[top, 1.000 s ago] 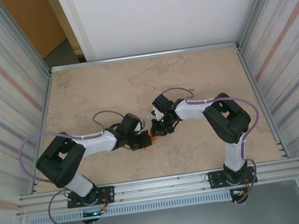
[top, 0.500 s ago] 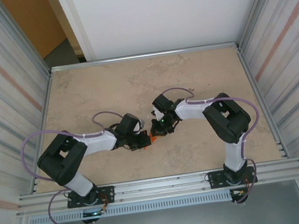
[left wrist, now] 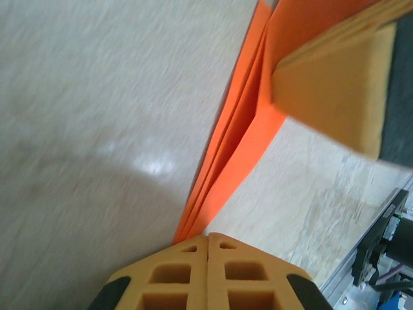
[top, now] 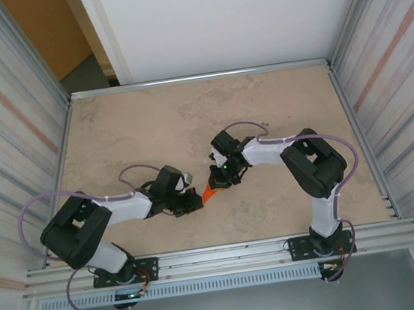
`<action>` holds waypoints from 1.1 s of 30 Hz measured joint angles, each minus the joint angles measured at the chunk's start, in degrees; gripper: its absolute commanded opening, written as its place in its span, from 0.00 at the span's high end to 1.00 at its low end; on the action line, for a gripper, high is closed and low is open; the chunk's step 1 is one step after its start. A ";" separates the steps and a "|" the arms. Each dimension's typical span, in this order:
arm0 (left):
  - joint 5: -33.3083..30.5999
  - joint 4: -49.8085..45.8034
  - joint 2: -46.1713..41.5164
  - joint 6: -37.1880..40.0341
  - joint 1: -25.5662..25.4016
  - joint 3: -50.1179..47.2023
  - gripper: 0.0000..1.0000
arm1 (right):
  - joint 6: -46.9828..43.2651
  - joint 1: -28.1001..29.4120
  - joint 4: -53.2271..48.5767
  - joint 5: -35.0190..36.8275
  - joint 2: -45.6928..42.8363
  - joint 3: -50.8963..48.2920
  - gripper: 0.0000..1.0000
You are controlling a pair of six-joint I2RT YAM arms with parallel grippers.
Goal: Fold a paper plane with a square sheet of paper (pick it up from the middle)
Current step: Fold the wing for the fifth time at the center of the table.
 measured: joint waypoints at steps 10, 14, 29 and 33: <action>-1.09 -10.05 -9.42 0.02 0.15 2.32 0.98 | -0.83 0.00 0.20 -0.22 0.00 0.00 0.92; -0.98 -7.04 -4.15 0.02 0.13 6.78 1.00 | -0.81 0.00 0.33 -0.39 0.00 0.00 0.92; -3.48 -6.03 8.35 -0.81 0.09 11.89 1.00 | -0.81 -0.11 -0.02 0.04 -0.33 0.22 0.90; -3.34 -5.97 8.57 -1.68 0.09 11.91 1.00 | -0.83 -0.24 -1.53 3.23 -1.40 0.96 0.88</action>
